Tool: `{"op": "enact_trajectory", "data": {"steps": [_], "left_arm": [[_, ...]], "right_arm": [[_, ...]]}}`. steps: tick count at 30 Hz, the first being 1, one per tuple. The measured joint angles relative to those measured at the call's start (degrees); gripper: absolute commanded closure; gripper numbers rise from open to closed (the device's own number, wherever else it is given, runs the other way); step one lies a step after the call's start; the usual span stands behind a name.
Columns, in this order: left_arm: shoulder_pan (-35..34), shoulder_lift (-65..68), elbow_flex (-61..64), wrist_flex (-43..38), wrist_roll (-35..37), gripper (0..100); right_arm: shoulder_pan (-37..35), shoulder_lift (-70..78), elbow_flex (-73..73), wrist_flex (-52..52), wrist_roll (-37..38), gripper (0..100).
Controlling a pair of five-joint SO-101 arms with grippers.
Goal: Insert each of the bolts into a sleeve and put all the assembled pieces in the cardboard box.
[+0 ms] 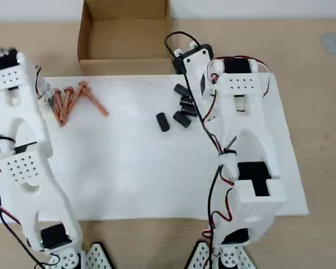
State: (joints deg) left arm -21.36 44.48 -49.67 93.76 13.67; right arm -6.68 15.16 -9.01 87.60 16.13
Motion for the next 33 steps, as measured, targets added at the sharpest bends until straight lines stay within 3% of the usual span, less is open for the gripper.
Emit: {"op": "enact_trajectory", "data": {"steps": [33], "left_arm": [[0.9, 10.7, -5.5, -7.6, 1.8, 87]], "right_arm": [[0.0, 0.1, 0.0, 0.0, 0.0, 98.8]]}}
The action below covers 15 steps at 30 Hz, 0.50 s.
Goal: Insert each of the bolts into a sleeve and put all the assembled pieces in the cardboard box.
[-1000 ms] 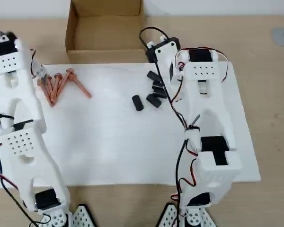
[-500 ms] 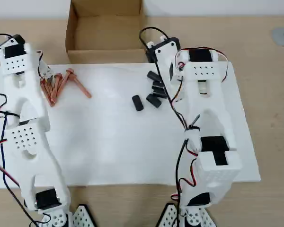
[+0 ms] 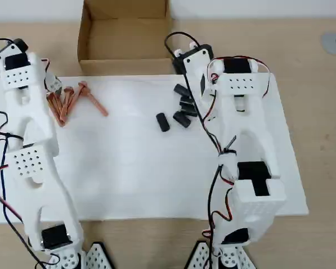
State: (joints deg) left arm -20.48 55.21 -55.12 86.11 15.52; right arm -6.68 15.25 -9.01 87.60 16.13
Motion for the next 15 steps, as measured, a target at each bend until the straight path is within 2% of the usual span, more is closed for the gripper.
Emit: {"op": "enact_trajectory", "data": {"steps": [15], "left_arm": [[-2.5, 2.3, -5.3, 8.4, -0.1, 87]], "right_arm": [[0.0, 0.0, 0.0, 0.0, 0.0, 98.8]]}}
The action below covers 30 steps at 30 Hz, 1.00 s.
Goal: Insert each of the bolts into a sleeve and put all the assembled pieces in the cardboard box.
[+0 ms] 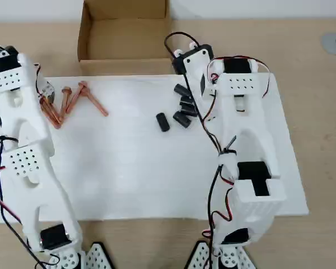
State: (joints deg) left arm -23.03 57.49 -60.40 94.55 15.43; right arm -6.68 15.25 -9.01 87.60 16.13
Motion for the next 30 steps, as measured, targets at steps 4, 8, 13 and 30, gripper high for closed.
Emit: {"op": "enact_trajectory", "data": {"steps": [4, 8, 13, 30], "left_arm": [[0.0, 0.0, 0.0, 0.8, 0.0, 87], [0.0, 0.2, 0.0, 0.7, 0.0, 87], [0.0, 0.6, 2.2, -3.5, 3.0, 87], [0.0, 1.7, 1.2, -4.9, 4.7, 95]], "right_arm": [[0.0, 0.0, 0.0, 0.0, 0.0, 98.8], [0.0, 0.0, 0.0, 0.0, 0.0, 98.8], [0.0, 0.0, 0.0, 0.0, 0.0, 98.8], [0.0, 0.0, 0.0, 0.0, 0.0, 98.8]]}}
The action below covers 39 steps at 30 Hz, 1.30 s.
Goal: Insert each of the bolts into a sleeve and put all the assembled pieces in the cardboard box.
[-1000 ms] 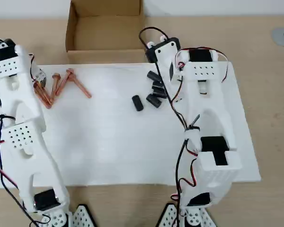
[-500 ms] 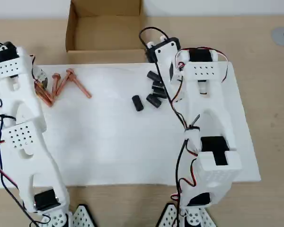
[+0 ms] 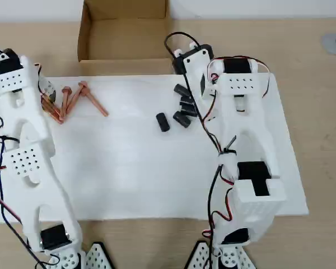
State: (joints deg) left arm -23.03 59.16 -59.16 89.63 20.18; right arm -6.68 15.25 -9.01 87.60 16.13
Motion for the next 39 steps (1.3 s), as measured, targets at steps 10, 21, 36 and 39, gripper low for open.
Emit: {"op": "enact_trajectory", "data": {"steps": [10, 21, 36, 39], "left_arm": [[0.0, -0.1, -0.2, 2.5, -2.0, 99], [2.2, -2.6, -2.4, 9.8, -8.0, 99], [5.0, -18.6, 11.6, 10.5, -13.6, 99], [5.4, -20.7, 13.0, 10.5, -14.9, 99]], "right_arm": [[0.0, 0.0, 0.0, 0.0, 0.1, 98.8], [0.0, 0.0, 0.0, 0.0, 0.1, 98.8], [0.0, 0.0, 0.0, 0.0, 0.0, 98.8], [0.8, 0.0, 0.0, 0.0, 0.0, 98.8]]}}
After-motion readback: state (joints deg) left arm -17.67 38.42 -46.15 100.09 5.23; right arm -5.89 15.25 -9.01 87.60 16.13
